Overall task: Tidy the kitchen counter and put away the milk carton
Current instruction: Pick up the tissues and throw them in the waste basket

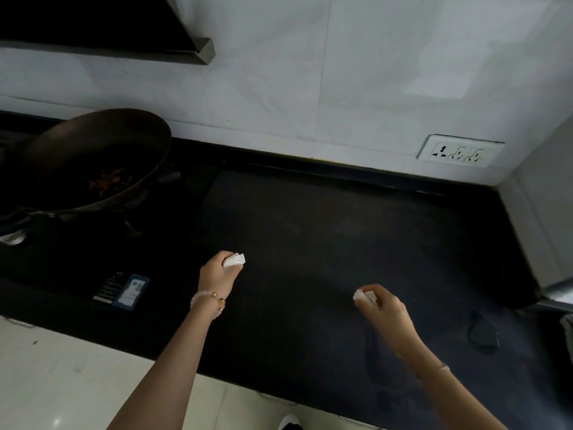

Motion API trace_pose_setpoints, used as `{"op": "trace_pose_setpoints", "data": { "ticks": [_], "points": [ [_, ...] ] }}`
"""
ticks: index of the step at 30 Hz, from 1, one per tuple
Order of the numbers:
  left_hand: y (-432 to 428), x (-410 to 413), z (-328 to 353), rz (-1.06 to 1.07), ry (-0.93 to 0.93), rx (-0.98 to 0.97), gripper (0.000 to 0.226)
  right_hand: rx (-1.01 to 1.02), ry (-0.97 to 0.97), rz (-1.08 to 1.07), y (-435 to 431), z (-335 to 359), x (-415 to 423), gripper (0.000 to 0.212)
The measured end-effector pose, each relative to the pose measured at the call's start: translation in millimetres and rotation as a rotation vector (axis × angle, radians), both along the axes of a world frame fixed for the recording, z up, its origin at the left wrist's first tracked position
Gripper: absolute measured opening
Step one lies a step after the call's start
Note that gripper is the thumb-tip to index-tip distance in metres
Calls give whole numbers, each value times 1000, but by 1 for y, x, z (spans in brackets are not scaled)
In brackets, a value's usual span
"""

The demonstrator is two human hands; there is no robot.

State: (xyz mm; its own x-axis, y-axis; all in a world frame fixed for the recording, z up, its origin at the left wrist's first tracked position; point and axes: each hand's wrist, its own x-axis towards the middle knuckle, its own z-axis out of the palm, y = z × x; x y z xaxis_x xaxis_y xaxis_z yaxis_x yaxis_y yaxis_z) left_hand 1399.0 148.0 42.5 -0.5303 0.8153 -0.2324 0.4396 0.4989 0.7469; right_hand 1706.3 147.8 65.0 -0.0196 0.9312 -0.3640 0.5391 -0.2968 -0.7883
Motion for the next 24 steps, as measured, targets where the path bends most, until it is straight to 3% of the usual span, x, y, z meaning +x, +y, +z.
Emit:
{"op": "trace_pose_setpoints", "data": {
  "ticks": [4,9,16,24],
  "points": [
    [-42,2,11,70,-204,113,26,18,37,8,-1,8,-4,10],
    [-109,27,15,166,-358,108,23,25,71,102,-17,8,-9,10],
    [-214,75,11,341,-306,107,10,-27,100,438,-57,-6,-14,13],
    [-359,169,9,846,-327,149,20,-129,55,893,-123,-22,-12,8]
  ]
}}
